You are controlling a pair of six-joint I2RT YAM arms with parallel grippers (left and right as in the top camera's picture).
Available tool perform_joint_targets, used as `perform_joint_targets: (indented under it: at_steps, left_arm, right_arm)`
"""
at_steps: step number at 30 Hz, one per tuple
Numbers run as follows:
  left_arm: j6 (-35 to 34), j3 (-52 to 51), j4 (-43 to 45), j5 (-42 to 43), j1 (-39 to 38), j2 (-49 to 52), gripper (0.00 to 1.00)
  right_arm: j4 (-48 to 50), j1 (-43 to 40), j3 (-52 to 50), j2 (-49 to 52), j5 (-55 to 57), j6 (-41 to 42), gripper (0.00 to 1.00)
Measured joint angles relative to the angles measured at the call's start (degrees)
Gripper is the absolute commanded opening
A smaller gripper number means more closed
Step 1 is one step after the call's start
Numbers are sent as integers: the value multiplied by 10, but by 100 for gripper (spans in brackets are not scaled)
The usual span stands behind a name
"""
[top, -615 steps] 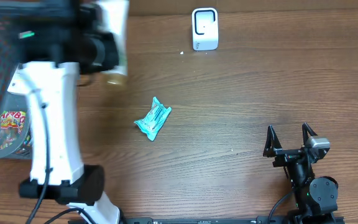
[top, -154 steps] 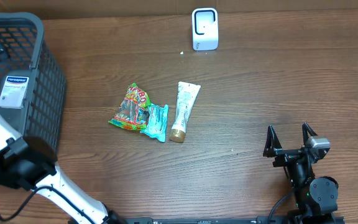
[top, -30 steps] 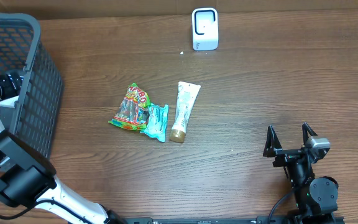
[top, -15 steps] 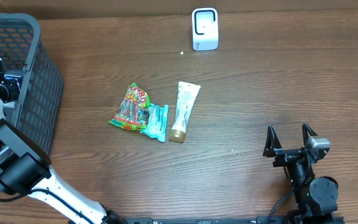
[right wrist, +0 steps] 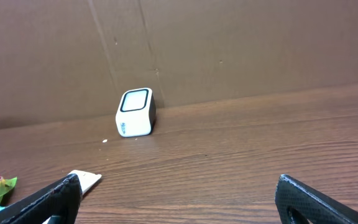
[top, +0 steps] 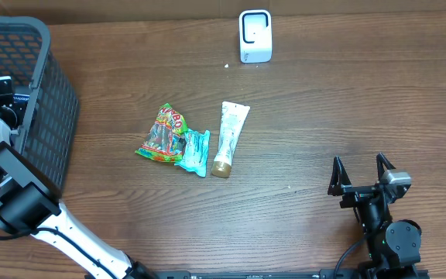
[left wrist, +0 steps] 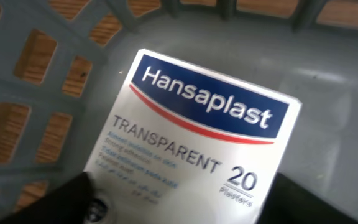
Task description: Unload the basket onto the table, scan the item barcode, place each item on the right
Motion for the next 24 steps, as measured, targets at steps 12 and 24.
perform_joint_targets:
  at_steps: [12, 24]
  left_arm:
    - [23, 19, -66, 2, -8, 0, 4]
    - [-10, 30, -133, 7, -9, -8, 4]
  right_arm:
    - [0, 0, 0, 0, 0, 0, 100]
    - [0, 0, 0, 0, 0, 0, 100]
